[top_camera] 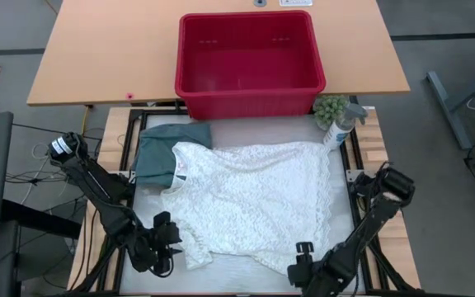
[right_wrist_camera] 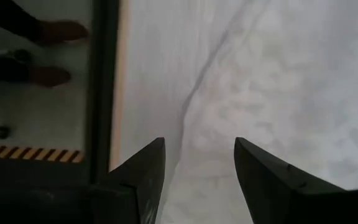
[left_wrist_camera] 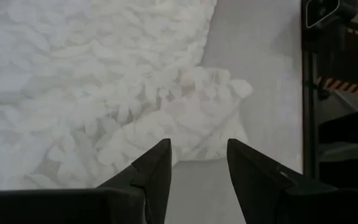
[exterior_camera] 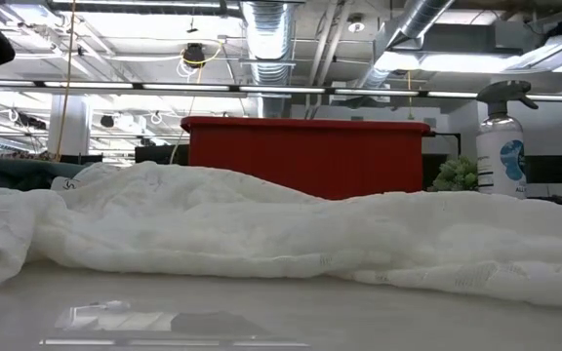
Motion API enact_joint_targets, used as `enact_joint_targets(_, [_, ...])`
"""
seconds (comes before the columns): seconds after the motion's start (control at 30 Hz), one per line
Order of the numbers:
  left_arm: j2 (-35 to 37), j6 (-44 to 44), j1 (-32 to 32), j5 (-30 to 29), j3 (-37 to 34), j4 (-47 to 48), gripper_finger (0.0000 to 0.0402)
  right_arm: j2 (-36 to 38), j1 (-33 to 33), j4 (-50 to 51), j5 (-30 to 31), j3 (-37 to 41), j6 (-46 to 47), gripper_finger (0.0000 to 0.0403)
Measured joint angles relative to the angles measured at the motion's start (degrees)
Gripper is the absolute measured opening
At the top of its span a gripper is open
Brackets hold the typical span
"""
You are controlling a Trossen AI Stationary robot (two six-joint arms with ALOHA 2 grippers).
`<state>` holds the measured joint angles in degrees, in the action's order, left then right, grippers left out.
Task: Fold Laundry from Bin
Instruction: Fold the white shirt in the red bin
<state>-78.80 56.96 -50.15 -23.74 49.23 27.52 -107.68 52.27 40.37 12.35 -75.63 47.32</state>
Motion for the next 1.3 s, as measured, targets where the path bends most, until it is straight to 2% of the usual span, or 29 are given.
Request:
enact_joint_targets(0.13, [-1.38, -4.23, 0.00, 0.19, 0.02, 0.03, 0.0144, -3.32, 0.81, 0.04, -1.25, -0.07, 1.80, 0.0214])
enact_joint_targets(0.37, [-5.50, -13.34, -0.07, 8.42, 0.07, 1.04, 0.0144, -4.88, 1.07, -0.10, -2.81, -0.07, 2.32, 0.0214])
enact_joint_targets(0.43, [-6.56, -13.42, -0.04, 7.66, 0.07, 3.25, 0.0144, -4.87, 0.95, -0.07, -2.81, -0.07, 2.34, 0.0214])
enact_joint_targets(0.6, [-10.27, -13.26, -0.03, 1.55, 0.07, 7.71, 0.0144, -4.87, 0.94, 0.07, -3.31, -0.07, 3.21, 0.0214])
enact_joint_targets(0.67, [-12.30, -15.03, 0.02, 1.65, 0.07, 6.66, 0.0144, -4.87, 1.00, 0.05, -3.52, -0.07, 3.95, 0.0214])
enact_joint_targets(0.83, [-15.78, -20.25, -0.07, 6.64, 0.09, 1.96, 0.0144, -4.87, 1.40, 0.70, -4.92, -0.07, 3.90, 0.0214])
enact_joint_targets(0.93, [-15.96, -20.22, -0.06, 5.52, 0.17, 1.89, 0.0144, -4.87, 1.64, 1.64, -4.95, -0.07, 3.90, 0.0214])
enact_joint_targets(1.03, [-16.05, -18.87, 0.30, 1.78, 0.17, 1.99, 0.0144, -4.87, 1.64, 2.24, -4.95, -0.07, 3.96, 0.0212])
enact_joint_targets(1.17, [-16.07, -16.06, 2.08, 0.67, 0.17, 2.03, 0.0139, -4.87, 1.60, 6.27, -5.05, -0.07, 6.93, 0.0184])
enact_joint_targets(1.3, [-16.07, -12.68, 4.62, 2.55, 0.17, 2.03, 0.0093, -4.79, 1.60, 9.97, -6.32, -0.11, 9.45, 0.0129])
